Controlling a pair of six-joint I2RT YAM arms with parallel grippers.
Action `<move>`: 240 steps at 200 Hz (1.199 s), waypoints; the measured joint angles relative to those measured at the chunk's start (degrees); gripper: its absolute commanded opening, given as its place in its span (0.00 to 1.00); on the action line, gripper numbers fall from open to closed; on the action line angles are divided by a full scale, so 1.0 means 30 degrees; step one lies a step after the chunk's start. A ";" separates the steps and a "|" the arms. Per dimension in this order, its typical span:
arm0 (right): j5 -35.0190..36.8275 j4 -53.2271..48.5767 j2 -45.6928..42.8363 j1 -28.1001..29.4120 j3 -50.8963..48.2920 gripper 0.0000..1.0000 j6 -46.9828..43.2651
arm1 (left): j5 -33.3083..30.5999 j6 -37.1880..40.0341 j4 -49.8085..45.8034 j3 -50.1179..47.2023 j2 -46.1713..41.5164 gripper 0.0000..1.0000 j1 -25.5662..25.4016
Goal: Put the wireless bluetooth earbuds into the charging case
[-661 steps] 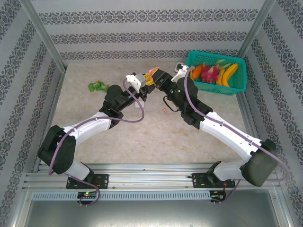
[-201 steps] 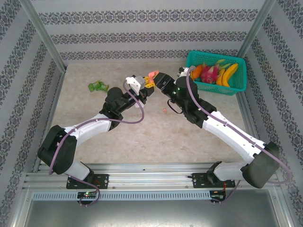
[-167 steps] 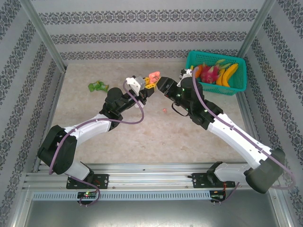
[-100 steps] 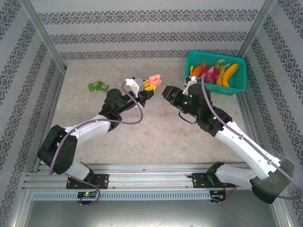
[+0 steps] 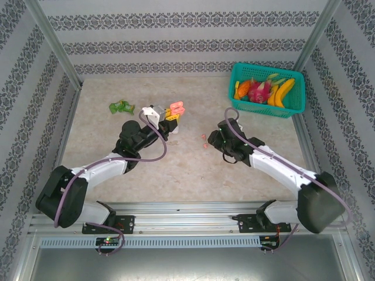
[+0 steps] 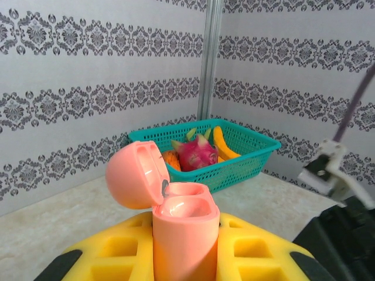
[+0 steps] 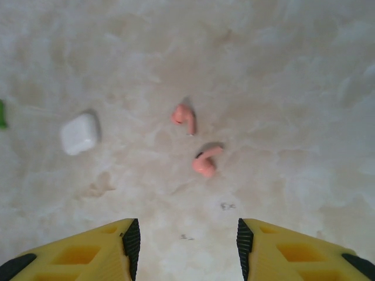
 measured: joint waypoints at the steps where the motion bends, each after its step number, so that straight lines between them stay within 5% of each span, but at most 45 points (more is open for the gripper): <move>1: 0.0000 -0.0029 0.0131 0.0000 0.0058 0.50 -0.0051 | -0.0007 0.0000 0.0000 -0.0029 -0.0022 0.00 0.0000; 116: -0.1530 0.0546 0.9056 -0.1253 0.5486 0.50 -0.4138 | -0.0007 -0.0066 -0.0736 -0.0401 -0.0794 0.00 0.0306; 240: -0.2827 0.1727 1.0513 -0.1195 0.5173 0.48 -0.4466 | -0.0015 -0.0066 -0.0911 -0.0692 -0.0867 0.00 0.0408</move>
